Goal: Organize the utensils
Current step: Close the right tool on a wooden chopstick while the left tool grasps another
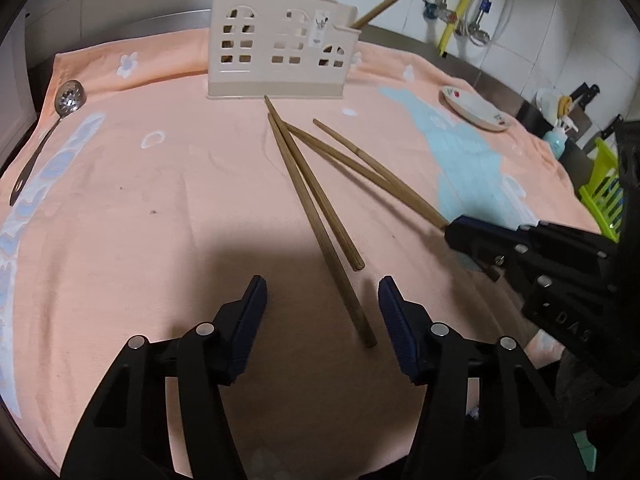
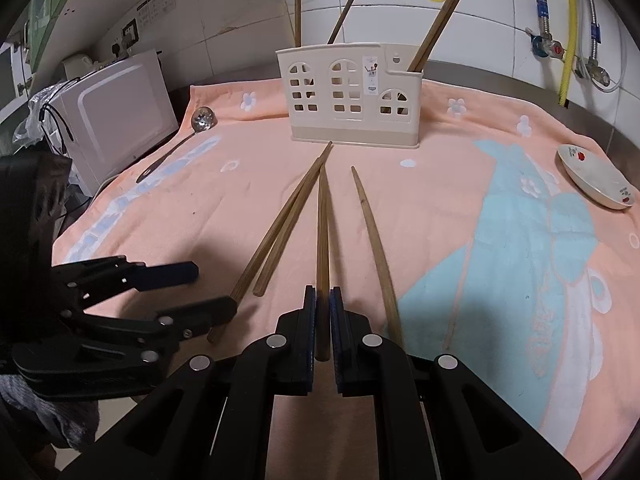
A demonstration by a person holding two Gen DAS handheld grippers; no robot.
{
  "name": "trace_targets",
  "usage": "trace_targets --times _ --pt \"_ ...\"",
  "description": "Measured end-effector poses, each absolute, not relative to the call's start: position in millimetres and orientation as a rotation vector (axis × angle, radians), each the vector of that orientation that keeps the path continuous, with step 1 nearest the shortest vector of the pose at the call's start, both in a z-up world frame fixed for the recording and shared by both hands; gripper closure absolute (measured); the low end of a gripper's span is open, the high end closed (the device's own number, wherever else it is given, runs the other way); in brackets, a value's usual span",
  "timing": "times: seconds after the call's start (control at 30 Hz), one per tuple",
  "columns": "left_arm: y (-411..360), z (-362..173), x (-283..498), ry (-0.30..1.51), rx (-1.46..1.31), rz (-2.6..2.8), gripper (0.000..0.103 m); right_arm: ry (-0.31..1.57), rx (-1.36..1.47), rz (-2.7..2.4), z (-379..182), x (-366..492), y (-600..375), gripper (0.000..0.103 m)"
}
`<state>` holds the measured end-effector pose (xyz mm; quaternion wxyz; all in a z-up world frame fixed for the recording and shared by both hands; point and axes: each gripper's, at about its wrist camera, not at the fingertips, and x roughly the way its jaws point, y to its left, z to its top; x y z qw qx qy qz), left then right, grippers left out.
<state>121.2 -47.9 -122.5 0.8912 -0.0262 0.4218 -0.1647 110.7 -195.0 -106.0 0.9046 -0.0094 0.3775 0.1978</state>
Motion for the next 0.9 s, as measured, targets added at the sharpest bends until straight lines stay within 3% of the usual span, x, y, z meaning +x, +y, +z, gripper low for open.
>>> trace_targets --times 0.57,0.9 --pt "-50.7 -121.5 128.2 0.869 0.072 -0.255 0.074 0.78 0.004 0.409 -106.1 110.9 -201.3 0.096" --pt "-66.7 -121.5 131.0 0.868 0.127 -0.26 0.076 0.782 0.006 0.41 -107.4 113.0 -201.9 0.096"
